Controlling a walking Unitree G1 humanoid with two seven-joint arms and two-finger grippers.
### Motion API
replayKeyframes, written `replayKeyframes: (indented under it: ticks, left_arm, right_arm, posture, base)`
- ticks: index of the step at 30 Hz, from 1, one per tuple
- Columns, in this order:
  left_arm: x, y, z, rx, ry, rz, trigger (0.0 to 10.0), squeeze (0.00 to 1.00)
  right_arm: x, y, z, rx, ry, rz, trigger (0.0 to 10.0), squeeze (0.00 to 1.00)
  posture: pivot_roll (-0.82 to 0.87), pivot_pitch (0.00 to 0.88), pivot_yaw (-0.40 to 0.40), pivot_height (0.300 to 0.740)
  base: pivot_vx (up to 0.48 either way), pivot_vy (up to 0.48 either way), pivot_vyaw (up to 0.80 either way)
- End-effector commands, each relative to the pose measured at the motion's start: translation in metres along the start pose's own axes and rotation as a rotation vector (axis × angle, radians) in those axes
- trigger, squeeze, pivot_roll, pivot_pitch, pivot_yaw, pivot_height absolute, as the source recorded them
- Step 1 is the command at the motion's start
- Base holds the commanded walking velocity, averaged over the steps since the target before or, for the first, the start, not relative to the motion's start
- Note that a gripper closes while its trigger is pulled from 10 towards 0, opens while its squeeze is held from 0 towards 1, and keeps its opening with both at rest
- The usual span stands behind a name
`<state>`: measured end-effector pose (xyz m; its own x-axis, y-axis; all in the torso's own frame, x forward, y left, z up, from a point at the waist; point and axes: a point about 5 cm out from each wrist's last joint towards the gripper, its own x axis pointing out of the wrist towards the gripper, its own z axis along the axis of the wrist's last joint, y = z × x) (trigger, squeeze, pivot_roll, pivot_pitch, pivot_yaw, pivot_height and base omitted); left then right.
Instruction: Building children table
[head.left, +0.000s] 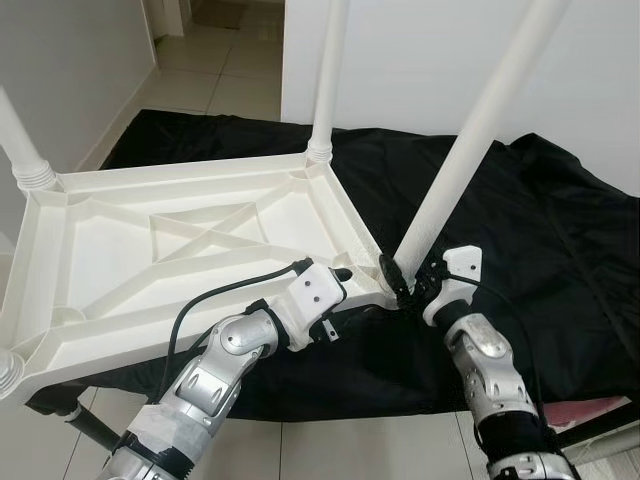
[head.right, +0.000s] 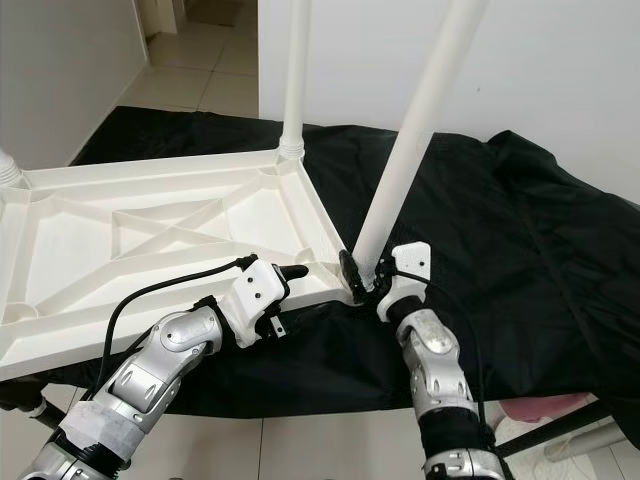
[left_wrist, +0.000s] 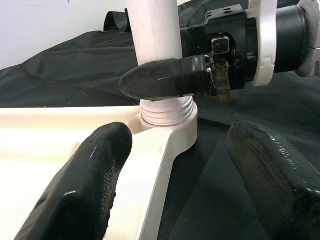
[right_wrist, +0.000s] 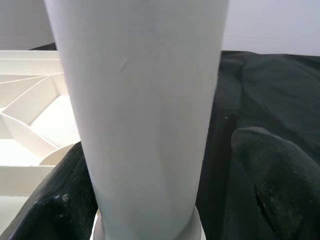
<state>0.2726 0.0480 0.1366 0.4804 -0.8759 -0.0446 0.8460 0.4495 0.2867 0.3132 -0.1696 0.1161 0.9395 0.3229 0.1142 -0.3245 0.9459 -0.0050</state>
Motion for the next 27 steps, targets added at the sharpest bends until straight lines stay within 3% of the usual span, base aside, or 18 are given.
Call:
replayKeyframes:
  ticks: [1, 2, 3, 4, 7, 8, 9, 10, 11, 13, 14, 27]
  left_arm:
    - [0.001, -0.004, 0.001, 0.014, 0.006, -0.038, 10.0, 0.00]
    - [0.002, -0.003, 0.001, 0.018, 0.005, -0.040, 10.0, 0.00]
    - [0.002, -0.003, 0.001, 0.018, 0.005, -0.040, 10.0, 0.00]
    - [0.003, -0.002, 0.002, 0.024, 0.002, -0.043, 10.0, 0.00]
    - [0.003, -0.002, 0.002, 0.028, 0.003, -0.044, 10.0, 0.00]
    - [0.002, -0.003, 0.002, 0.028, 0.003, -0.044, 10.0, 0.00]
    - [0.002, -0.003, 0.002, 0.028, 0.003, -0.044, 10.0, 0.00]
    - [0.002, -0.003, 0.002, 0.027, 0.004, -0.044, 10.0, 0.00]
    - [0.001, -0.003, 0.002, 0.026, 0.005, -0.043, 10.0, 0.00]
    - [0.001, -0.003, 0.002, 0.025, 0.006, -0.043, 10.0, 0.00]
    - [0.000, -0.003, 0.001, 0.023, 0.008, -0.040, 10.0, 0.00]
    - [-0.002, -0.001, 0.001, 0.027, 0.012, -0.034, 10.0, 0.00]
  right_arm:
    - [-0.001, -0.004, -0.001, 0.001, -0.002, -0.002, 10.0, 0.00]
    - [0.005, -0.003, 0.000, -0.015, 0.016, 0.089, 10.0, 0.00]
    - [0.005, -0.003, 0.000, -0.015, 0.016, 0.089, 10.0, 0.00]
    - [0.013, -0.003, 0.003, -0.059, 0.042, 0.217, 10.0, 0.00]
    - [0.015, -0.003, 0.002, -0.081, 0.062, 0.276, 10.0, 0.00]
    - [0.015, -0.005, 0.001, -0.086, 0.069, 0.293, 6.7, 0.00]
    - [0.015, -0.005, 0.001, -0.086, 0.069, 0.293, 6.7, 0.00]
    - [0.016, -0.006, 0.001, -0.094, 0.075, 0.303, 4.8, 0.00]
    - [0.016, -0.007, 0.000, -0.097, 0.080, 0.310, 1.6, 0.00]
    - [0.016, -0.008, 0.000, -0.097, 0.084, 0.313, 1.6, 0.00]
    - [0.015, -0.009, -0.002, -0.098, 0.094, 0.324, 0.0, 0.00]
    - [0.007, -0.012, -0.014, -0.071, 0.123, 0.355, 0.0, 0.00]
  posture:
    - [-0.01, 0.000, -0.090, 0.740]
    - [-0.01, 0.000, -0.090, 0.740]
    - [-0.01, 0.000, -0.090, 0.740]
    - [-0.01, 0.000, -0.090, 0.740]
    - [0.00, 0.000, -0.089, 0.740]
    - [0.00, 0.000, -0.090, 0.740]
    - [0.00, 0.000, -0.090, 0.740]
    - [0.00, 0.000, -0.090, 0.740]
    - [0.00, 0.000, -0.091, 0.740]
    - [0.00, 0.000, -0.091, 0.740]
    - [0.01, 0.000, -0.092, 0.740]
    - [0.01, 0.000, -0.084, 0.740]
  base:
    - [0.000, 0.000, 0.00]
    - [0.000, 0.000, 0.00]
    - [0.000, 0.000, 0.00]
    - [0.000, 0.000, 0.00]
    - [0.000, 0.000, 0.00]
    - [0.000, 0.000, 0.00]
    - [0.000, 0.000, 0.00]
    - [0.000, 0.000, 0.00]
    - [0.000, 0.000, 0.00]
    - [0.000, 0.000, 0.00]
    - [0.000, 0.000, 0.00]
    - [0.000, 0.000, 0.00]
